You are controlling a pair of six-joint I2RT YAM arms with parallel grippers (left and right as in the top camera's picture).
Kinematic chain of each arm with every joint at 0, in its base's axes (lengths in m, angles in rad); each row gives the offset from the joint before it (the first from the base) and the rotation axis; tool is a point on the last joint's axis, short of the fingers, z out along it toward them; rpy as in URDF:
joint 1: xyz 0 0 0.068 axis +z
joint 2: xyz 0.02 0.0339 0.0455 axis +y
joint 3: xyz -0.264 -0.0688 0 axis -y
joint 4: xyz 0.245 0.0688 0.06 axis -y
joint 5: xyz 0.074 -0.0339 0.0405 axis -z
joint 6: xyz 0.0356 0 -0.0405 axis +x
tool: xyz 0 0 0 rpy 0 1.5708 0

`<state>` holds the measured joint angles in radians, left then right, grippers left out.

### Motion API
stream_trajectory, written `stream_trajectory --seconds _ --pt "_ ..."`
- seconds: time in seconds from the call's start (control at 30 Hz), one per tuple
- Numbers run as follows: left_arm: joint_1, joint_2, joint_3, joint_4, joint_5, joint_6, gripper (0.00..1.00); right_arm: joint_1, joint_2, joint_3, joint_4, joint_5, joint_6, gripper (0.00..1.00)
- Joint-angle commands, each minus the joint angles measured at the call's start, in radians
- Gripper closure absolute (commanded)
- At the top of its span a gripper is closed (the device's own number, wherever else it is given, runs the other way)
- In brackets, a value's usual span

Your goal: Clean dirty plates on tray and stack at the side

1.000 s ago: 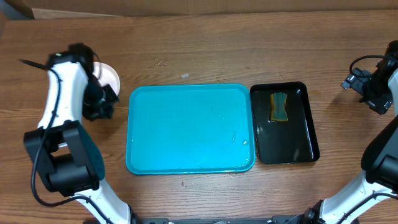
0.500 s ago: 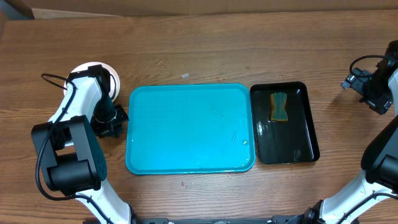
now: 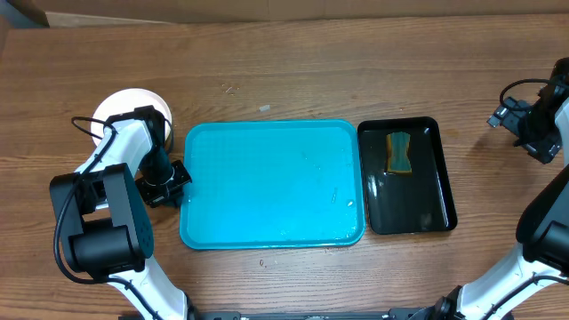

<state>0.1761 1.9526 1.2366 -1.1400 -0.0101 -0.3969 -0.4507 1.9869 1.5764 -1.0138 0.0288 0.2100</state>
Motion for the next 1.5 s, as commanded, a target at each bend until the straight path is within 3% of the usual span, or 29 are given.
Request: stream_trajectory --seconds 0.0,0.4,0.7,0.77,0.8,0.83,0.87,0.9,1.47 --pt "-0.008 -0.012 -0.006 0.005 0.115 0.061 0.96 -0.001 -0.028 0.022 0.004 -0.005 0.007 0.00" --pt "0.000 -0.018 0.020 -0.021 0.099 0.085 0.96 -0.001 -0.028 0.022 0.003 -0.004 0.007 0.00" --pt "0.000 -0.156 0.275 -0.078 0.034 0.053 0.87 -0.001 -0.028 0.022 0.003 -0.005 0.007 0.00" --pt "-0.001 -0.183 0.344 -0.070 0.037 0.053 0.81 -0.001 -0.028 0.022 0.004 -0.005 0.007 0.00" --pt "-0.001 -0.195 0.372 -0.059 0.037 0.053 0.69 -0.001 -0.028 0.022 0.003 -0.004 0.007 0.00" --pt "-0.001 -0.204 0.394 -0.047 0.037 0.052 0.50 -0.001 -0.028 0.022 0.003 -0.005 0.007 0.00" --pt "-0.001 -0.212 0.414 -0.031 0.037 0.052 0.11 -0.001 -0.028 0.022 0.003 -0.005 0.007 0.00" --pt "-0.001 -0.215 0.424 -0.020 0.037 0.052 0.00 -0.001 -0.028 0.022 0.003 -0.005 0.007 0.00" --pt "0.000 -0.213 0.434 -0.011 0.055 0.053 0.00 0.006 -0.027 0.022 0.003 -0.004 0.007 0.00"
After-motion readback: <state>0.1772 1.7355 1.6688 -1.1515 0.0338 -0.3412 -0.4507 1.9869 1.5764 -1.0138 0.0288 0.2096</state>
